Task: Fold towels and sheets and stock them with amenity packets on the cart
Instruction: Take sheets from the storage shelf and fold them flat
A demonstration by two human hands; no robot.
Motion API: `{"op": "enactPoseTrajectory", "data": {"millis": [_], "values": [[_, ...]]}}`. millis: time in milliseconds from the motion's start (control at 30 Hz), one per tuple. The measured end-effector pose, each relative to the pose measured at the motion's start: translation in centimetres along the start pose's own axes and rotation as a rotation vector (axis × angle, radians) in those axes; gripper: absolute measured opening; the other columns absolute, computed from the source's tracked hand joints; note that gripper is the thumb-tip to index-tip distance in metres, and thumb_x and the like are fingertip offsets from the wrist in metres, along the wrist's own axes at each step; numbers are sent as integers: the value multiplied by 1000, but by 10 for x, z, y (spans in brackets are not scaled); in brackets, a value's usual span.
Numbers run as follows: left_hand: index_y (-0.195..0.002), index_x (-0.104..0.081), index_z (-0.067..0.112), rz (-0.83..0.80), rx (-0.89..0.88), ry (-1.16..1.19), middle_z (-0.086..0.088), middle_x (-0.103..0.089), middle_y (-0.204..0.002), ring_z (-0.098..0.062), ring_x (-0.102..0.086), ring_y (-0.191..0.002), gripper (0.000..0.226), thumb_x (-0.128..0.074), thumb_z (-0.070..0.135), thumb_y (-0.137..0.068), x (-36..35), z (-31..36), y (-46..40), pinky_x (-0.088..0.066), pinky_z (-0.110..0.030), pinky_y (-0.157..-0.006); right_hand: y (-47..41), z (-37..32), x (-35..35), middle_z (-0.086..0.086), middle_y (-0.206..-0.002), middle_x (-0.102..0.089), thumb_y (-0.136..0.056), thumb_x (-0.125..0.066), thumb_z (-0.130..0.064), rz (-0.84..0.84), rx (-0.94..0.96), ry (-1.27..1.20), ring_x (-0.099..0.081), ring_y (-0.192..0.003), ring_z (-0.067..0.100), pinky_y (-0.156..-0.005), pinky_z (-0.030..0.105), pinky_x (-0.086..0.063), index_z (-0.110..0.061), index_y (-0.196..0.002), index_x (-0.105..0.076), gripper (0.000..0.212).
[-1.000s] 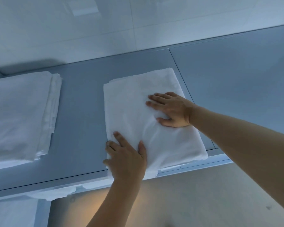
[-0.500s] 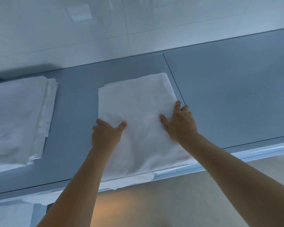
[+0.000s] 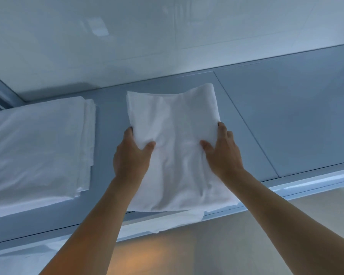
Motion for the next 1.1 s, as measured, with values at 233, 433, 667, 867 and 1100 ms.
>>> {"op": "enactPoseTrajectory", "data": {"millis": [233, 433, 667, 867, 1100], "values": [[-129, -53, 23, 138, -45, -49, -1, -70, -118, -34, -66, -105, 59, -75, 51, -82, 140, -75, -47, -47, -36, -78, 35, -148, -54, 10, -139, -45, -97, -60, -45, 24, 99, -120, -58, -114, 40, -91, 44, -47, -22, -158, -19, 76], [-136, -51, 20, 209, -10, -99, -4, -66, -126, -33, -62, -113, 66, -75, 50, -82, 265, -167, -81, -52, -44, -89, 76, -290, -120, 12, -139, -44, -98, -60, -42, -36, 215, -214, -58, -114, 41, -90, 43, -47, -19, -158, -20, 76], [-137, -49, 16, 224, -3, -122, -7, -63, -132, -34, -61, -119, 73, -76, 55, -82, 343, -247, -134, -51, -46, -95, 89, -398, -177, 15, -133, -46, -98, -60, -40, -29, 283, -251, -58, -113, 42, -88, 44, -47, -16, -157, -22, 74], [-162, -16, 18, -150, 247, -137, -16, -37, -159, -38, -44, -139, 85, -51, 61, -97, 277, -341, -157, -40, -42, -106, 76, -375, -261, 19, -148, -35, -100, -51, -47, -260, 100, -22, -47, -130, 42, -101, 49, -41, -16, -160, -4, 83], [-161, -3, 34, -148, 341, -133, -6, -29, -165, -37, -40, -144, 99, -28, 89, -83, 237, -395, -137, -33, -50, -116, 69, -338, -295, 19, -152, -34, -90, -47, -72, -342, -43, -61, -34, -141, 42, -112, 56, -34, -32, -161, 3, 95]]}}
Point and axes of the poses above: each hand's wrist, its own y-axis away from the middle knuckle, its own x-axis out of the back of the hand, z = x × y, the point moved 4 cm from there along -y, towards the middle knuckle
